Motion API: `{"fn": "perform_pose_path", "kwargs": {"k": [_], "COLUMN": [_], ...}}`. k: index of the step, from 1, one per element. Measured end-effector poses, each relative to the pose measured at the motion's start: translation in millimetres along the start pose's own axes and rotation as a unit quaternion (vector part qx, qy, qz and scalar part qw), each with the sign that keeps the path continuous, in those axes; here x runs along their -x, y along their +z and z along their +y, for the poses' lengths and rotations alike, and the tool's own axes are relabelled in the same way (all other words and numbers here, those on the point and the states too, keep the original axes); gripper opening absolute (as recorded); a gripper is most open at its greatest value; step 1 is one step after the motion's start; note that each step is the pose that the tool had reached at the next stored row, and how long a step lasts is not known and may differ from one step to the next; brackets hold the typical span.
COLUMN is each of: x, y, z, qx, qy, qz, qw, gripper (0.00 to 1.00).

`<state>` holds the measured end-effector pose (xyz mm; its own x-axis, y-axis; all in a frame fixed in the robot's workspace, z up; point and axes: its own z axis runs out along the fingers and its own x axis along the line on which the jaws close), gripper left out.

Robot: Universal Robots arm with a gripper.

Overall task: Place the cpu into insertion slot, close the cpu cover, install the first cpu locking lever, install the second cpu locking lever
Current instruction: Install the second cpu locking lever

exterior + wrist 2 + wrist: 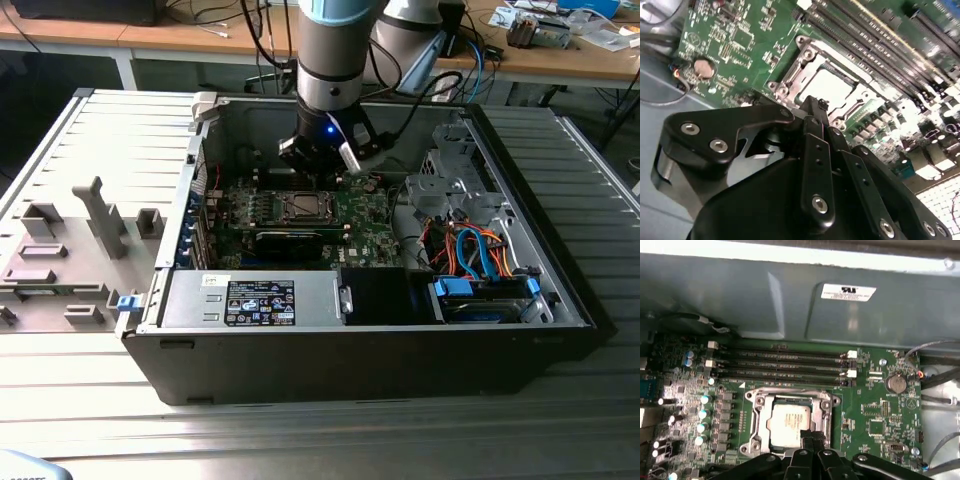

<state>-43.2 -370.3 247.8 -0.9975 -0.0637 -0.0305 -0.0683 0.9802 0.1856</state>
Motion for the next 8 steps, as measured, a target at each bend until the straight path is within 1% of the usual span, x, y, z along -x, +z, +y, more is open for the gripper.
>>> {"fn": "perform_pose_path", "kwargs": {"k": [1,2,5,6,7,8], "x": [-0.2,-1.2,-1.7,-1.8,-1.9,-1.9], "y": [-0.3,-3.0,-4.0,-4.0,-4.2,-4.3], "z": [-2.3,-18.8,-25.5,-26.6,-28.2,-28.6], "qx": [0.0221,0.0463,0.0462,0.0461,0.0418,0.0322], "qy": [0.000,0.001,0.001,0.001,0.001,0.001], "qz": [-0.0015,-0.0032,-0.0031,-0.0031,-0.0029,-0.0022], "qw": [0.99975,0.99892,0.99893,0.99893,0.99912,0.99948], "gripper": [0.11,0.11,0.11,0.11,0.11,0.11]}}
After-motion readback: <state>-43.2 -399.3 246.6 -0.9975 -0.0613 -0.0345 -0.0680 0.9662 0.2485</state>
